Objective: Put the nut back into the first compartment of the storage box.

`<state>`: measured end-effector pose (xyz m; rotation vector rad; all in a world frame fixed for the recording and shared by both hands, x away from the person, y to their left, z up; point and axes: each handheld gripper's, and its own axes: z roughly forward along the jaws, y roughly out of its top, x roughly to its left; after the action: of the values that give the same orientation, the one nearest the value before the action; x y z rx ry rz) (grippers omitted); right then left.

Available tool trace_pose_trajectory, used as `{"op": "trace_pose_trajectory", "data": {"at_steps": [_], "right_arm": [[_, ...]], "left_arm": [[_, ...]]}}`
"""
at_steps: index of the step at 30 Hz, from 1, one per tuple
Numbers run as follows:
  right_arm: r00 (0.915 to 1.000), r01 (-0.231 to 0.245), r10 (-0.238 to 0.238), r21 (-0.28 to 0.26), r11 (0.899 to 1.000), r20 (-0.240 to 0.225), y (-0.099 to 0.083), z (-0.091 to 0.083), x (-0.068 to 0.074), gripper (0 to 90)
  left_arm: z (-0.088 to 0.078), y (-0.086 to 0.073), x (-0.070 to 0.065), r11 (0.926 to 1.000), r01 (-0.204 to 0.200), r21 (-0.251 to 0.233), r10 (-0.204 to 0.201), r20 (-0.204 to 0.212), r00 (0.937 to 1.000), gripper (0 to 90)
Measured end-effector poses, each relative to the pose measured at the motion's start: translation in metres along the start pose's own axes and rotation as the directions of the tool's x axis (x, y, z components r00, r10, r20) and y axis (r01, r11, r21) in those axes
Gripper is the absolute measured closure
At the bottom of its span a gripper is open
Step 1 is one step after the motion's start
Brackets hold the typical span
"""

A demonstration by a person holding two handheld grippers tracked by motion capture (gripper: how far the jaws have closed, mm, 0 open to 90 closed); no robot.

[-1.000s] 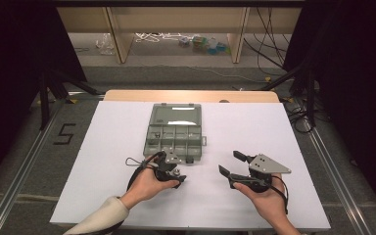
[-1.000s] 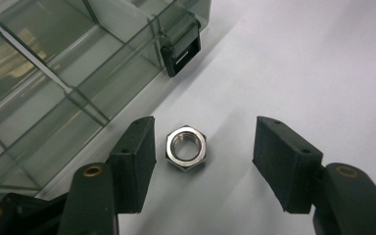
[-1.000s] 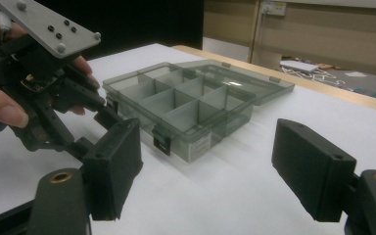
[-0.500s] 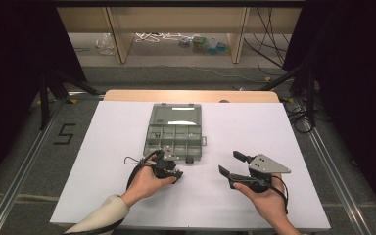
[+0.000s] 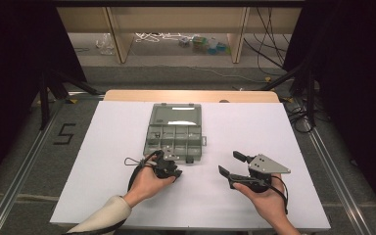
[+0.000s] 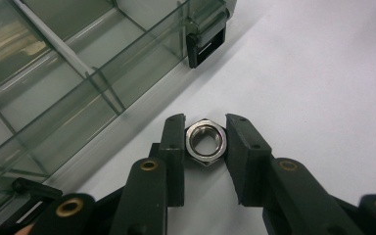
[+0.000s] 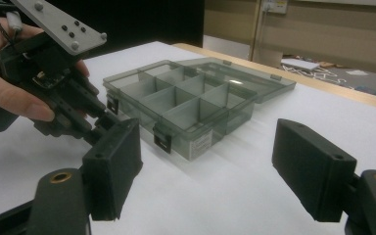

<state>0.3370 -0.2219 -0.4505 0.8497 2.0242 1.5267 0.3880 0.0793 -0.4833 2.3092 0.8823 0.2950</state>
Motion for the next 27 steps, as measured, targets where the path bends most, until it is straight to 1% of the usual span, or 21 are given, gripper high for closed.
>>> {"op": "trace_pose_trajectory", "data": {"at_steps": [2, 3, 4, 5, 6, 7, 8, 12, 13, 14, 15, 16, 17, 19, 21, 23, 24, 25, 26, 27], "right_arm": [[1.0000, -0.001, 0.001, 0.000, 1.000, -0.001, 0.000, 0.000, 0.000, 27.4], [1.0000, -0.002, 0.002, 0.000, 1.000, -0.001, 0.000, 0.000, 0.000, 27.4], [0.9995, -0.029, 0.029, 0.013, 1.000, -0.015, 0.000, -0.001, 0.002, 27.4], [0.9995, -0.028, 0.028, 0.017, 0.999, -0.011, 0.000, -0.001, 0.002, 27.4], [0.9995, -0.030, 0.030, 0.012, 0.999, -0.013, 0.000, -0.001, 0.002, 27.4], [1.0000, -0.004, 0.004, -0.007, 1.000, 0.002, 0.000, 0.000, 0.000, 27.4], [1.0000, -0.003, 0.004, -0.008, 1.000, 0.001, 0.000, -0.001, 0.000, 27.3], [1.0000, -0.007, 0.007, -0.005, 1.000, 0.002, 0.000, -0.001, 0.000, 27.4], [0.9997, -0.025, 0.025, 0.015, 1.000, -0.004, 0.000, -0.002, 0.001, 27.4], [0.9997, -0.025, 0.025, 0.015, 1.000, -0.004, 0.000, -0.002, 0.001, 27.4], [0.9997, -0.025, 0.025, 0.014, 1.000, -0.006, 0.000, -0.001, 0.001, 27.4], [0.9997, -0.025, 0.025, 0.014, 1.000, -0.005, 0.000, -0.001, 0.001, 27.4], [0.9997, -0.024, 0.024, 0.013, 1.000, -0.005, 0.000, -0.001, 0.001, 27.4], [0.9997, -0.025, 0.025, 0.012, 1.000, -0.005, 0.000, -0.001, 0.001, 27.4], [0.9998, -0.021, 0.021, 0.016, 1.000, 0.001, 0.000, -0.002, 0.001, 27.4], [0.9997, -0.024, 0.024, 0.012, 1.000, -0.005, 0.000, -0.001, 0.001, 27.4], [0.9998, -0.021, 0.021, 0.015, 1.000, 0.003, 0.000, -0.002, 0.001, 27.4], [0.9999, -0.015, 0.015, -0.004, 1.000, -0.001, 0.000, -0.001, 0.000, 27.4], [0.9999, -0.012, 0.012, 0.002, 1.000, 0.004, 0.000, -0.001, 0.000, 27.4], [0.9998, -0.021, 0.021, 0.013, 1.000, 0.002, 0.000, -0.002, 0.001, 27.4]], "left_arm": [[0.000, 0.000, 0.000, 1.0000, -0.001, 0.000, 0.001, 0.000, 1.0000, 70.3], [0.000, 0.000, 0.000, 1.0000, 0.007, 0.000, -0.007, 0.005, 1.0000, 70.3], [0.000, 0.000, 0.001, 0.9999, 0.013, -0.001, -0.013, 0.008, 0.9999, 70.3], [-0.001, 0.000, 0.002, 1.0000, 0.009, 0.004, -0.009, 0.013, 0.9999, 70.3], [-0.002, -0.001, 0.002, 0.9998, 0.018, -0.005, -0.018, 0.004, 0.9998, 70.3], [-0.003, 0.000, 0.003, 0.9999, 0.011, -0.005, -0.010, 0.006, 0.9999, 70.3], [-0.005, 0.000, 0.004, 0.9998, 0.019, -0.009, -0.018, 0.003, 0.9998, 70.3], [-0.011, 0.001, 0.006, 0.9995, 0.019, -0.025, -0.019, 0.001, 0.9998, 70.3], [-0.012, 0.002, 0.006, 0.9993, 0.023, -0.031, -0.023, 0.002, 0.9997, 70.3], [-0.013, 0.002, 0.007, 0.9993, 0.021, -0.032, -0.021, -0.003, 0.9998, 70.3], [-0.014, 0.003, 0.007, 0.9988, 0.030, -0.038, -0.030, 0.002, 0.9996, 70.3], [-0.015, 0.003, 0.007, 0.9986, 0.033, -0.042, -0.033, -0.002, 0.9994, 70.3], [-0.016, 0.004, 0.007, 0.9987, 0.026, -0.044, -0.026, -0.002, 0.9996, 70.3], [-0.019, 0.005, 0.008, 0.9984, 0.028, -0.048, -0.028, -0.001, 0.9996, 70.3], [-0.021, 0.006, 0.008, 0.9975, 0.035, -0.061, -0.036, -0.010, 0.9993, 70.3], [-0.024, 0.007, 0.009, 0.9973, 0.029, -0.068, -0.030, -0.014, 0.9995, 70.3], [-0.026, 0.008, 0.010, 0.9968, 0.029, -0.075, -0.030, -0.020, 0.9993, 70.3], [-0.027, 0.008, 0.010, 0.9965, 0.033, -0.076, -0.034, -0.015, 0.9993, 70.3], [-0.029, 0.009, 0.011, 0.9960, 0.032, -0.083, -0.033, -0.016, 0.9993, 70.3], [-0.031, 0.010, 0.012, 0.9956, 0.033, -0.088, -0.035, -0.016, 0.9993, 70.3]]}}
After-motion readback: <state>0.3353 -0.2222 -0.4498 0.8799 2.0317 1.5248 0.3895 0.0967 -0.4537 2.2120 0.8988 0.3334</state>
